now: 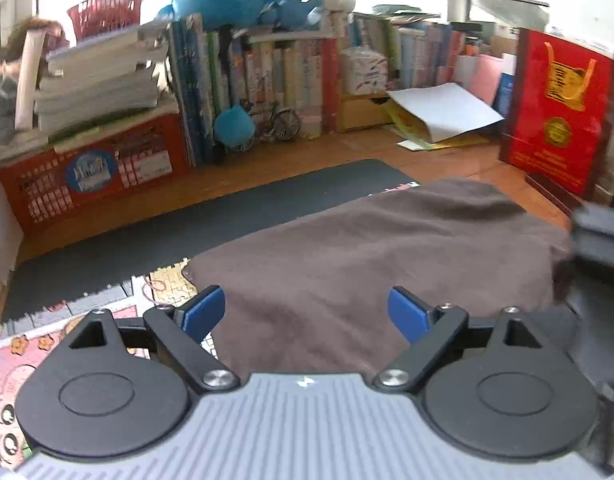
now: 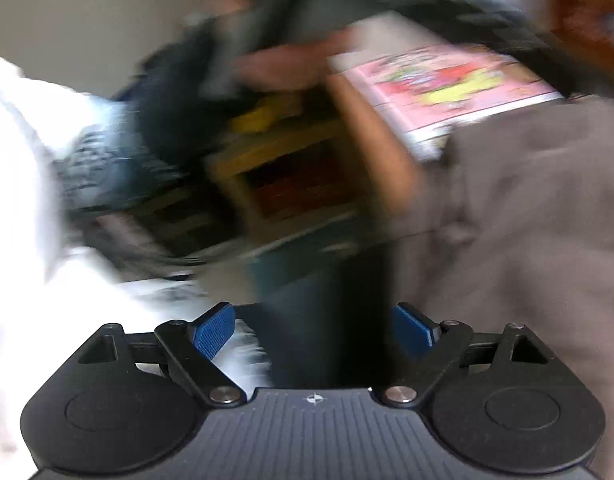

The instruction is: Fold clothes

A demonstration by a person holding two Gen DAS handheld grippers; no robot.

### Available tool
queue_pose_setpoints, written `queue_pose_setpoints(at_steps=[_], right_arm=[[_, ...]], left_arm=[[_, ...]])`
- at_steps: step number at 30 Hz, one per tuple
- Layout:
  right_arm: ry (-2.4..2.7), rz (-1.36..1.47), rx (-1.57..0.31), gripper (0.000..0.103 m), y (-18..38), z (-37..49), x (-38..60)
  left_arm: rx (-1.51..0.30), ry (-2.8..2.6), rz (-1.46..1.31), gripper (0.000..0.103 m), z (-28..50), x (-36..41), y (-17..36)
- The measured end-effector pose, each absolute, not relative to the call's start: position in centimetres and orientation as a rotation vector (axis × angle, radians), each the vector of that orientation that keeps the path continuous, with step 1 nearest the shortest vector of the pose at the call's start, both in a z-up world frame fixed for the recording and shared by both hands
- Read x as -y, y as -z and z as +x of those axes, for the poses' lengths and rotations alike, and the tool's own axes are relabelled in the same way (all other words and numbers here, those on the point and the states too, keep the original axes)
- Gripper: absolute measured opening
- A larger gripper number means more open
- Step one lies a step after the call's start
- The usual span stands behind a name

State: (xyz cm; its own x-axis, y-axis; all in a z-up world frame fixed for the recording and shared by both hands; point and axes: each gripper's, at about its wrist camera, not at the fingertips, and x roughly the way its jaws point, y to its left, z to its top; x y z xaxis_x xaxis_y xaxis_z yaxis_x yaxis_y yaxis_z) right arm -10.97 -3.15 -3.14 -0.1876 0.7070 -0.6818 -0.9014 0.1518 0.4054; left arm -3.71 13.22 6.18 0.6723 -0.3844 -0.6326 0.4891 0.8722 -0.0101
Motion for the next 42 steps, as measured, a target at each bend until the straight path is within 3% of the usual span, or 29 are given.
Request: queue_pose_setpoints(at_steps=[9, 12, 17, 24, 31, 42], right_arm=[[-1.076, -0.189, -0.794, 0.093, -1.5, -7.6, 12.5], [-0.849, -0.195, -0.717, 0.100, -2.7, -6.3, 15.0], [-0.496, -0.148, -0.671, 0.101, -2.9, -3.1, 19.1], [-0.361, -0.088, -0.659, 0.101, 0.2, -0.3, 23.5], [-0.281, -0.034, -0.658, 0.101, 3.1, 1.9, 27.1], [-0.255, 0.022, -0.687, 0.101, 5.6, 4.7, 29.2]], left_arm=[[-0.725, 0.310, 0.288, 0.090, -0.3, -8.1, -3.8], [-0.734, 0.281, 0.317, 0.090, 0.7, -6.5, -3.3], [-0.718, 0.211, 0.380, 0.090, 2.4, -5.1, -3.2], [-0.752, 0.184, 0.329, 0.091, 5.6, -7.4, -3.5], [-0.813, 0.280, 0.051, 0.090, 7.4, -13.0, -2.8], [-0.860, 0.262, 0.054, 0.090, 11.5, -12.5, 0.0]])
